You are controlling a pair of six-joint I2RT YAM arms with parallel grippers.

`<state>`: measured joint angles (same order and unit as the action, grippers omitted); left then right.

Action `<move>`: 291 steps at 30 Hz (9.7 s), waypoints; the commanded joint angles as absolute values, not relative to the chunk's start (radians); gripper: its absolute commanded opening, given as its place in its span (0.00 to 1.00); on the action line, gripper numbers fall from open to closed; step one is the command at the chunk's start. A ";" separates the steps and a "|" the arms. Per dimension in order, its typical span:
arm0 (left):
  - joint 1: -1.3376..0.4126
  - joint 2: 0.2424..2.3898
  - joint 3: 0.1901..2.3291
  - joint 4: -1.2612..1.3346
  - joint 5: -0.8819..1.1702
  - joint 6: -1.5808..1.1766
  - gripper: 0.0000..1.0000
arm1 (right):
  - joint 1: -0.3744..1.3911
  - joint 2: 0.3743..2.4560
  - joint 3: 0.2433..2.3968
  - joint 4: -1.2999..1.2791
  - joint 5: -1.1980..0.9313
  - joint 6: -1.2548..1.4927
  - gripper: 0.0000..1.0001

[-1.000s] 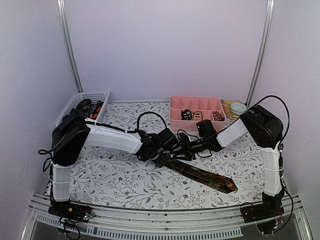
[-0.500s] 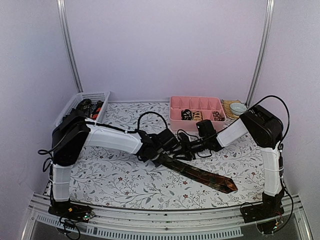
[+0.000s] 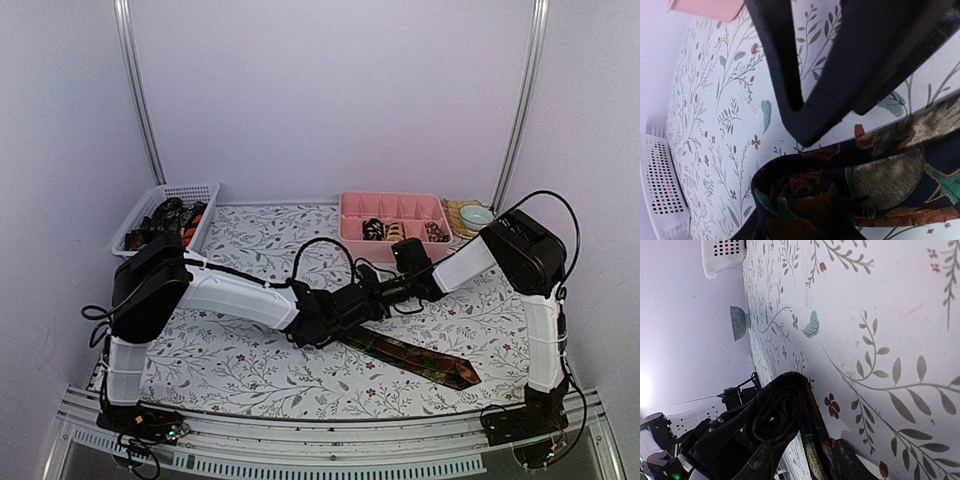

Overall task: Roll the ties
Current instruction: Roll the tie at the center of the board.

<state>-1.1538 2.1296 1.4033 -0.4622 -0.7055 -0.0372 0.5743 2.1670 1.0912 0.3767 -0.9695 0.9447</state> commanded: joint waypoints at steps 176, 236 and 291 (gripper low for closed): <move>-0.870 1.922 1.111 -0.200 0.133 0.514 0.56 | 0.657 2.170 1.048 0.183 -0.773 0.807 0.27; -0.732 2.168 0.968 0.236 0.696 -0.498 0.36 | 0.654 2.150 1.025 0.201 -0.752 0.816 0.27; -0.836 1.839 0.939 -0.084 -0.102 -0.512 0.08 | 0.822 1.929 1.074 -0.270 -0.224 0.353 0.46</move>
<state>-0.8391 1.8381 0.9245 0.1017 0.0208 -0.6476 0.8406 1.9160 1.0840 -0.1310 -0.3408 0.3927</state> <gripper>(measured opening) 0.214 0.436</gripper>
